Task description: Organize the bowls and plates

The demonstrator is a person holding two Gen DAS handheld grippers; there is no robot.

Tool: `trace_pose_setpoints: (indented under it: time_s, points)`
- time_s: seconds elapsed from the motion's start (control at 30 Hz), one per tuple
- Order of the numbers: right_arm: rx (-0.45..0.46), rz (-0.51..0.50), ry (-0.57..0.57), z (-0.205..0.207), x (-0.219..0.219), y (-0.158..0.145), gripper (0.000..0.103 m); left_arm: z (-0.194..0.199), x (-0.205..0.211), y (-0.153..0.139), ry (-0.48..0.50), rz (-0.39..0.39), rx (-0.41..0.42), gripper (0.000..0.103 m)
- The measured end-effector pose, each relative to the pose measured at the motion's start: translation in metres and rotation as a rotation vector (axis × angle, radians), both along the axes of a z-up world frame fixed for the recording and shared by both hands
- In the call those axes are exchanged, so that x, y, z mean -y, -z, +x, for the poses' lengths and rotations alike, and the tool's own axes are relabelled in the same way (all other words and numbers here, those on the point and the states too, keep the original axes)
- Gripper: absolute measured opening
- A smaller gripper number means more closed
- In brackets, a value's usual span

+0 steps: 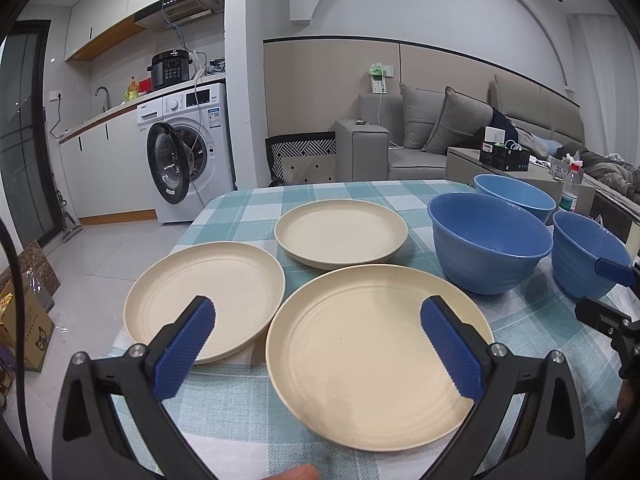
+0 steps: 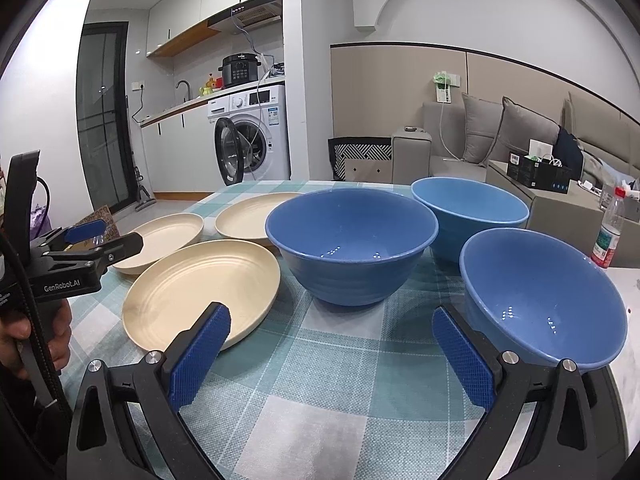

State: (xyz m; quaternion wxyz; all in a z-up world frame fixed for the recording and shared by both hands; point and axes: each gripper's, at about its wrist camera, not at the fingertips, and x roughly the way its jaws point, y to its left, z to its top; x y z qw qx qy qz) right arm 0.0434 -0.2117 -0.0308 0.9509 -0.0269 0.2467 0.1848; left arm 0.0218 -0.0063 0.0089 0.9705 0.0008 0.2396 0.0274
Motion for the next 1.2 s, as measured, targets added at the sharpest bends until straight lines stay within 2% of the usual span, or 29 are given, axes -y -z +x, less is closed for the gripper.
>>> trace_pose_setpoints:
  time_s: [0.53,0.77,1.2]
  points:
    - [0.006,-0.005,-0.011,0.004,0.008,-0.015,0.103,0.007,0.005,-0.009,0.037,0.01,-0.03,0.103]
    - [0.012,0.016,-0.053,0.009,0.011,-0.03,0.103,0.019,-0.001,-0.011,0.036,-0.026,-0.067,0.103]
    - [0.011,0.039,-0.087,0.026,0.01,-0.063,0.103,0.031,-0.007,-0.022,0.045,-0.032,-0.083,0.103]
